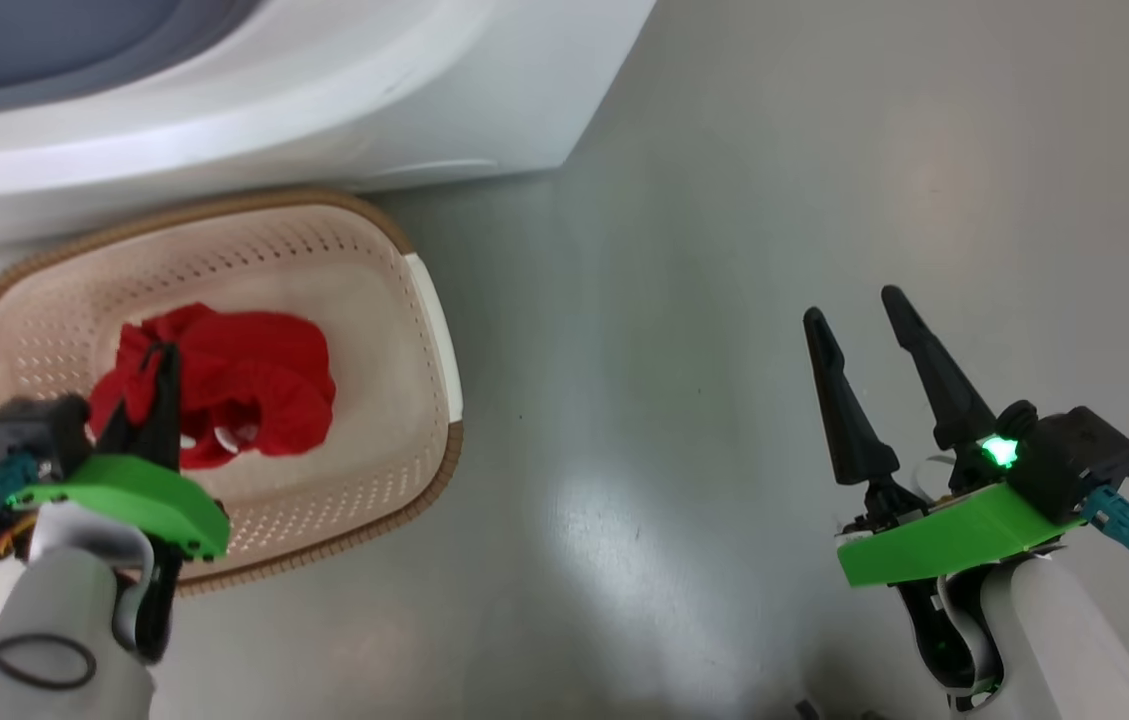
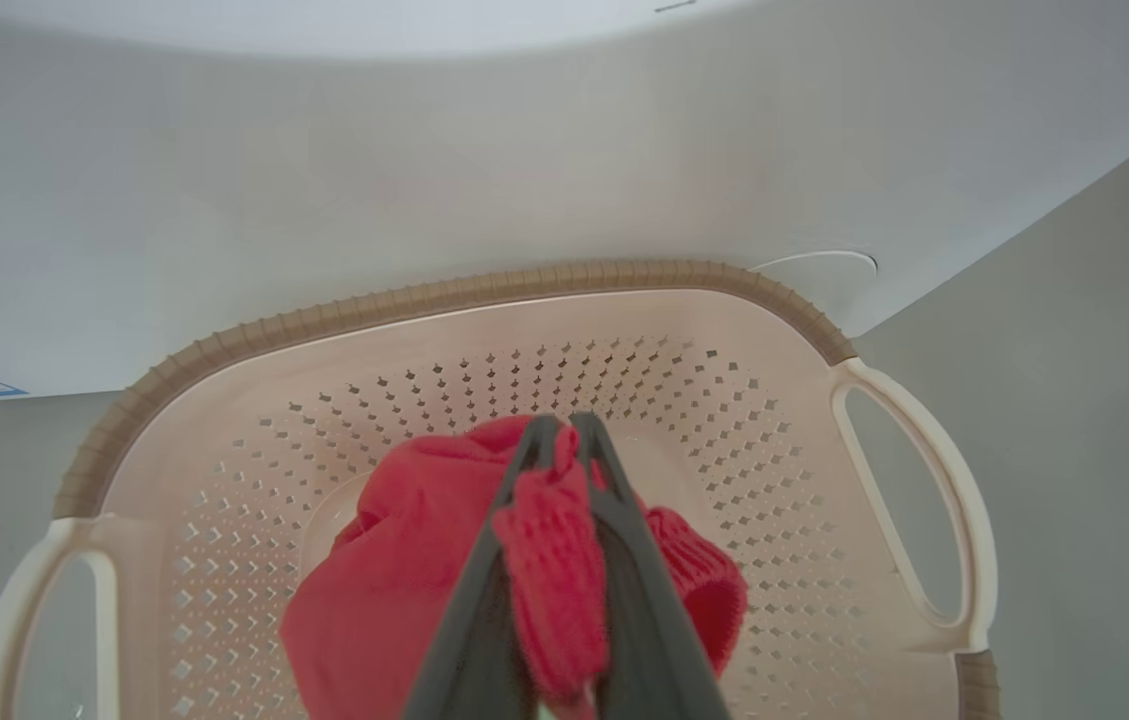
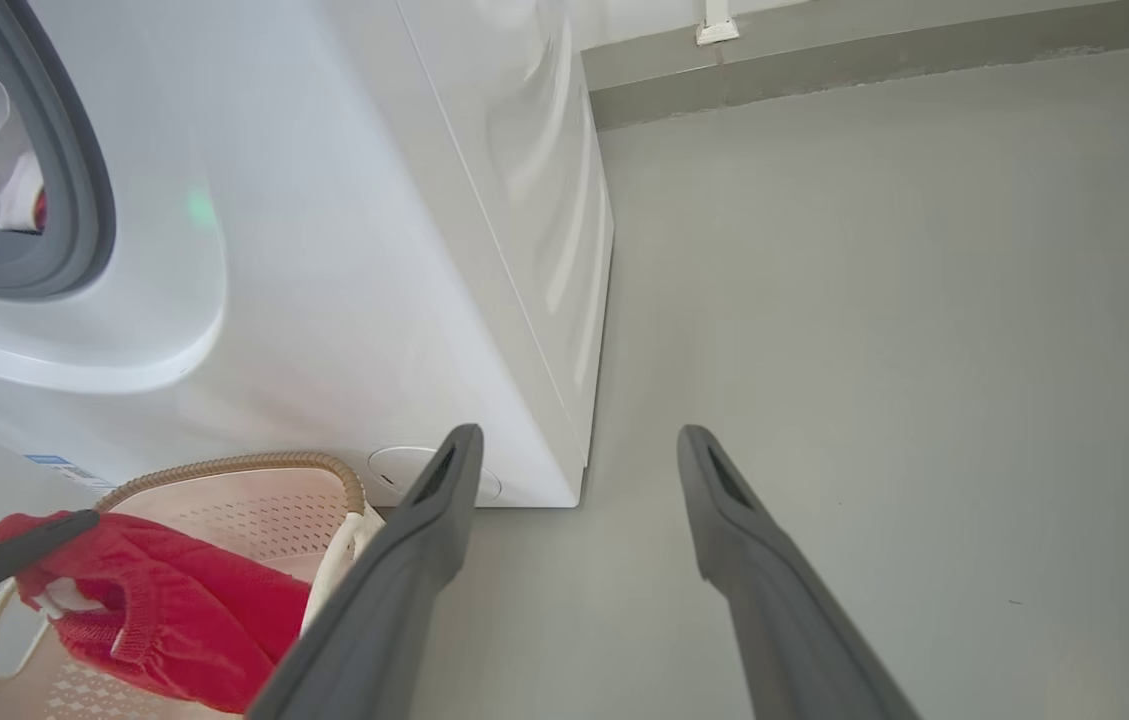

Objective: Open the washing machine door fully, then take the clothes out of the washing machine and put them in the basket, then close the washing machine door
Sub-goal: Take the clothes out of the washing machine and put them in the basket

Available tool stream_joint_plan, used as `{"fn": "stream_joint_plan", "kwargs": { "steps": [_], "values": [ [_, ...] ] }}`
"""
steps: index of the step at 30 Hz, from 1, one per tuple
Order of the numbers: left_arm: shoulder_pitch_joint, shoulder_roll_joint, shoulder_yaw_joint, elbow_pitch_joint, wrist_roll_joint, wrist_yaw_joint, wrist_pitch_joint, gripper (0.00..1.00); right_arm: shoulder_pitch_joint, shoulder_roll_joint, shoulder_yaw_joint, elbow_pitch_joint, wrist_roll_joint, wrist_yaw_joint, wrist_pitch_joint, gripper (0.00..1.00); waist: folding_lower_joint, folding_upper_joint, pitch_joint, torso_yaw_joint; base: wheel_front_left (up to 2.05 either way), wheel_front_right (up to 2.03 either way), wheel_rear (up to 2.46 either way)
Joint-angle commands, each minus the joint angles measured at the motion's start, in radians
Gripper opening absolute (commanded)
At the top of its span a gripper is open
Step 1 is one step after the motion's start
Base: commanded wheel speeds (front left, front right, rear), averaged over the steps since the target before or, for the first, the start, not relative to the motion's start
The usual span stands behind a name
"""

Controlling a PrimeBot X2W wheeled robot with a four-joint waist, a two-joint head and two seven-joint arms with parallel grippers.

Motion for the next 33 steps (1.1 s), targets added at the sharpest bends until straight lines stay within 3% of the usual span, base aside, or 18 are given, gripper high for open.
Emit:
{"fn": "stream_joint_plan", "kwargs": {
  "steps": [1,14,17,18,21,22,24,25,27,33],
  "values": [
    [-0.006,0.039,0.018,0.002,-0.006,-0.005,-0.005,0.0,0.004,-0.001,0.021,-0.027,-0.008,0.007,-0.006,1.0,0.0001,0.0,0.038,-0.001,0.0,0.0,0.0],
    [-0.073,0.043,-0.028,0.111,-0.032,-0.005,-0.005,0.0,-0.003,-0.001,0.013,-0.033,-0.027,0.007,-0.006,1.0,0.0001,0.0,0.059,0.011,0.0,0.0,0.0],
    [-0.067,0.041,-0.026,0.114,-0.038,-0.005,-0.005,0.17,-0.001,-0.001,0.014,-0.03,-0.029,0.007,-0.006,1.0,0.0001,0.0,0.048,0.014,0.0,0.0,0.0],
    [-0.064,0.041,-0.021,0.114,-0.041,-0.005,-0.005,0.33,-0.001,-0.001,0.015,-0.03,-0.029,0.007,-0.006,1.0,0.0001,0.0,0.045,0.014,0.0,0.0,0.0],
    [-0.057,0.036,-0.015,0.114,-0.044,-0.005,-0.005,0.47,0.0,-0.001,0.016,-0.026,-0.03,0.007,-0.006,1.0,0.0001,0.0,0.034,0.016,0.0,0.0,0.0],
    [-0.054,0.034,-0.011,0.112,-0.045,-0.005,-0.005,0.67,0.001,-0.001,0.016,-0.025,-0.03,0.007,-0.006,1.0,0.0001,0.0,0.029,0.017,0.0,0.0,0.0],
    [-0.047,0.029,-0.008,0.11,-0.044,-0.005,-0.005,0.85,0.004,-0.001,0.013,-0.023,-0.029,0.007,-0.006,1.0,0.0001,0.0,0.017,0.019,0.0,0.0,0.0],
    [-0.047,0.029,-0.008,0.11,-0.044,-0.005,-0.005,0.85,0.004,-0.001,0.013,-0.023,-0.029,0.007,-0.006,1.0,0.0001,0.0,0.017,0.019,0.0,0.0,0.0],
    [-0.039,0.023,-0.003,0.107,-0.045,-0.005,-0.005,1.0,0.008,-0.001,0.012,-0.021,-0.028,0.007,-0.006,1.0,0.0001,0.0,0.002,0.02,0.0,0.0,0.0],
    [-0.006,0.014,0.025,0.068,-0.047,-0.005,-0.005,1.0,0.016,-0.001,0.012,-0.009,-0.03,0.007,-0.006,1.0,0.0001,0.0,-0.05,0.02,0.0,0.0,0.0]
  ]
}}
